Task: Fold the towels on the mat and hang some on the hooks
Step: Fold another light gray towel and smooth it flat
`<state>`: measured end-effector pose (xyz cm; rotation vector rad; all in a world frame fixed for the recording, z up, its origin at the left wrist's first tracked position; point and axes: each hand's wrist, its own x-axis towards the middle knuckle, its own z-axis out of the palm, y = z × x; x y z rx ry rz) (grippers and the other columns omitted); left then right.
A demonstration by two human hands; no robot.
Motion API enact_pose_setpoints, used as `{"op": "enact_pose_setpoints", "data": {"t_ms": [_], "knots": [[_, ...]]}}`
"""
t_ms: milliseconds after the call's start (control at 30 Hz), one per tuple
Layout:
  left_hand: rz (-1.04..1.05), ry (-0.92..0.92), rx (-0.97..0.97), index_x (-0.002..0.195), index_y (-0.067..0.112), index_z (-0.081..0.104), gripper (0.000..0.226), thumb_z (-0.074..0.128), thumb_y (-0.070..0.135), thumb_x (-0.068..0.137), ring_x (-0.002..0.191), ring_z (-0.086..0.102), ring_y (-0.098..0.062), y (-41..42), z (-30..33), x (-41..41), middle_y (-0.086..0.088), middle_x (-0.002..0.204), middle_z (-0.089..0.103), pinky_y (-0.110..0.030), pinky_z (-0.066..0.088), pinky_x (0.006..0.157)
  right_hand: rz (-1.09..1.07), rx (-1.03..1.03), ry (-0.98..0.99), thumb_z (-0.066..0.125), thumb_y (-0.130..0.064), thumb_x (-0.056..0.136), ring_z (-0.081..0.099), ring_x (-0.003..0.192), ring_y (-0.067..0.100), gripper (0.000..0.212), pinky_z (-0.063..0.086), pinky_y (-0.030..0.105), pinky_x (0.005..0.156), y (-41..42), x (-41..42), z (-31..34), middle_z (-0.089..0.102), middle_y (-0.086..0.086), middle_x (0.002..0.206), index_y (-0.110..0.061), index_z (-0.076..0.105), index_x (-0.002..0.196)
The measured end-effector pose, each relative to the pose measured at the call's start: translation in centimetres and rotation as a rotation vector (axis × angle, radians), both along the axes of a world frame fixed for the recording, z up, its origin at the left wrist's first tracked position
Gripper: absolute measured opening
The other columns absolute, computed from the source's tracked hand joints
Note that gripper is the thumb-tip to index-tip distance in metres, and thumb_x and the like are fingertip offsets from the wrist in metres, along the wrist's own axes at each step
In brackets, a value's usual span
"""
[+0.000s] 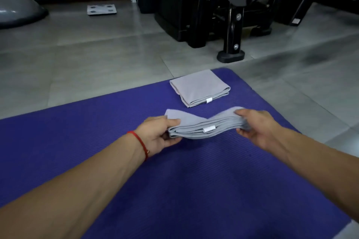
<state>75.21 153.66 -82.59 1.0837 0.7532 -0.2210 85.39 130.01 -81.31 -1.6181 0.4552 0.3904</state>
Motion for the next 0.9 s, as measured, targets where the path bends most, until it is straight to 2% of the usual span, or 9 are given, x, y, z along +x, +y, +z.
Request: {"op": "enact_pose_setpoints", "data": {"t_ms": [100, 233, 333, 400, 500, 600, 700, 800, 900], "knots": [[0.036, -0.160, 0.102, 0.124, 0.020, 0.066, 0.037, 0.063, 0.000, 0.093, 0.084, 0.069, -0.016, -0.3, 0.4, 6.0, -0.003, 0.110, 0.073, -0.032, 0.058, 0.068, 0.023, 0.048, -0.137, 0.071, -0.012, 0.091, 0.070, 0.081, 0.022, 0.019, 0.053, 0.023, 0.048, 1.7, 6.8, 0.1, 0.073, 0.014, 0.104, -0.010, 0.067, 0.109], [0.176, -0.291, 0.151, 0.131, 0.024, 0.059, 0.049, 0.064, -0.005, 0.092, 0.081, 0.071, -0.014, -0.2, 0.2, 13.5, 0.002, 0.112, 0.073, -0.027, 0.059, 0.058, -0.027, 0.161, -0.308, 0.073, -0.008, 0.092, 0.072, 0.083, 0.018, 0.025, 0.060, 0.028, 0.061, 3.6, 14.8, 0.6, 0.072, 0.004, 0.102, -0.018, 0.066, 0.114], [0.226, -0.289, 0.161, 0.143, 0.017, 0.050, 0.054, 0.065, 0.000, 0.094, 0.079, 0.073, -0.012, 0.1, -1.6, 16.4, 0.001, 0.115, 0.071, -0.031, 0.062, 0.066, -0.059, 0.147, -0.271, 0.076, -0.015, 0.092, 0.070, 0.080, 0.018, 0.046, 0.061, 0.030, 0.062, 4.3, 18.5, -2.1, 0.069, 0.007, 0.104, -0.014, 0.053, 0.132], [0.145, -0.207, 0.264, 0.146, 0.016, 0.045, 0.056, 0.065, 0.004, 0.095, 0.080, 0.071, -0.012, 0.9, -4.4, 15.7, 0.000, 0.110, 0.067, -0.032, 0.062, 0.071, 0.034, -0.044, -0.151, 0.073, -0.011, 0.090, 0.061, 0.069, 0.021, 0.055, 0.061, 0.039, 0.064, 4.3, 18.1, -6.1, 0.063, 0.010, 0.086, 0.000, 0.047, 0.138], [-0.205, -0.073, 0.768, 0.141, 0.019, 0.053, 0.051, 0.064, 0.007, 0.093, 0.109, 0.065, -0.023, 3.6, -10.1, 10.7, -0.001, 0.121, 0.061, -0.040, 0.052, 0.102, 0.332, -0.418, -0.101, 0.064, -0.007, 0.092, 0.055, 0.079, 0.022, 0.022, 0.059, 0.045, 0.083, 4.0, 12.7, -12.1, 0.057, 0.011, 0.092, -0.005, 0.059, 0.113], [-0.540, -0.105, 1.238, 0.139, 0.024, 0.058, 0.051, 0.062, 0.009, 0.090, 0.136, 0.049, -0.018, 7.6, -15.6, 1.7, 0.004, 0.143, 0.053, -0.019, 0.029, 0.115, 0.767, -0.768, -0.496, 0.061, -0.015, 0.096, 0.050, 0.125, 0.023, 0.043, 0.036, 0.033, 0.114, 3.6, 5.8, -16.7, 0.049, 0.010, 0.141, -0.013, 0.053, 0.138], [-0.706, -0.223, 1.475, 0.145, 0.035, 0.051, 0.051, 0.049, 0.030, 0.094, 0.143, 0.037, -0.010, 10.8, -17.7, -8.9, 0.011, 0.156, 0.039, -0.017, 0.025, 0.118, 1.167, -0.986, -0.631, 0.040, -0.030, 0.107, -0.001, 0.157, 0.028, 0.059, 0.001, 0.042, 0.127, 4.2, -0.2, -17.1, 0.003, 0.001, 0.170, -0.025, 0.019, 0.161], [-0.886, -0.229, 1.634, 0.154, 0.038, 0.035, 0.054, 0.022, 0.047, 0.103, 0.145, 0.033, -0.012, 12.8, -17.6, -18.0, 0.009, 0.160, 0.034, -0.032, 0.045, 0.109, 1.415, -0.934, -0.677, 0.033, -0.034, 0.109, -0.010, 0.157, 0.024, 0.057, -0.004, 0.042, 0.125, 7.0, -4.7, -15.4, -0.006, -0.005, 0.170, -0.031, 0.012, 0.163], [-0.945, -0.118, 1.661, 0.151, 0.042, 0.035, 0.052, 0.015, 0.053, 0.104, 0.154, 0.012, -0.011, 12.0, -17.4, -24.6, 0.009, 0.160, 0.031, -0.031, 0.028, 0.110, 1.631, -0.813, -0.695, 0.038, -0.030, 0.109, 0.001, 0.156, 0.019, 0.057, 0.011, 0.039, 0.126, 11.1, -8.0, -13.5, 0.000, -0.007, 0.170, -0.031, 0.018, 0.162]]}}
